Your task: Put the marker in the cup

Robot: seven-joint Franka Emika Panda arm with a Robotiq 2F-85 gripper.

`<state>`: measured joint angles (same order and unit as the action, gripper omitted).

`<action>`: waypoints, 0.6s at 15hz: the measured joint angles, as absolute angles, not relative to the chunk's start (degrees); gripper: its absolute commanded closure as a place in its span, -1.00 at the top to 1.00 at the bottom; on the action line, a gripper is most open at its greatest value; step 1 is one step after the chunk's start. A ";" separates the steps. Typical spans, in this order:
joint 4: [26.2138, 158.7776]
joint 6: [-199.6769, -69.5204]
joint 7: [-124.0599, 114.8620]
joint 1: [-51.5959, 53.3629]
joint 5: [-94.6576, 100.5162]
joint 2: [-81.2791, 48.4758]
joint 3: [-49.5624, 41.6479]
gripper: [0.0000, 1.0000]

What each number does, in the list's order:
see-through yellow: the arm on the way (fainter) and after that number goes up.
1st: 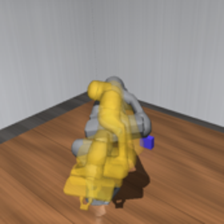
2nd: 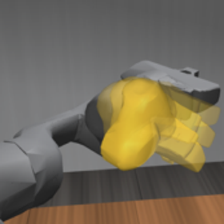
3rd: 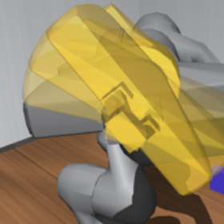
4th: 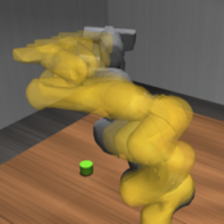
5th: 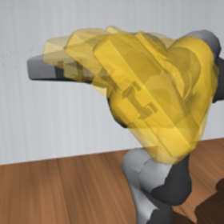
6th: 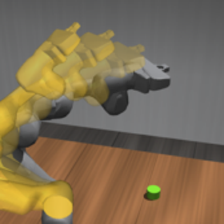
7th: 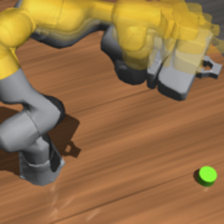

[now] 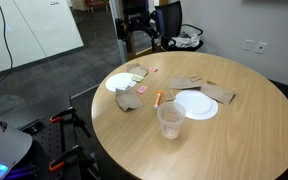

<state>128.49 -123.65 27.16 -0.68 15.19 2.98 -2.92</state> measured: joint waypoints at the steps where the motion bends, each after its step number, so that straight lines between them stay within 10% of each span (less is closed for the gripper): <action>1: 128.22 -125.64 28.07 -0.68 15.45 1.38 -2.80 1.00; 9: 128.22 -140.13 29.82 -0.72 15.76 -9.69 -1.87 1.00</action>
<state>128.22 -140.13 29.82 -0.72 15.76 -9.69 -1.87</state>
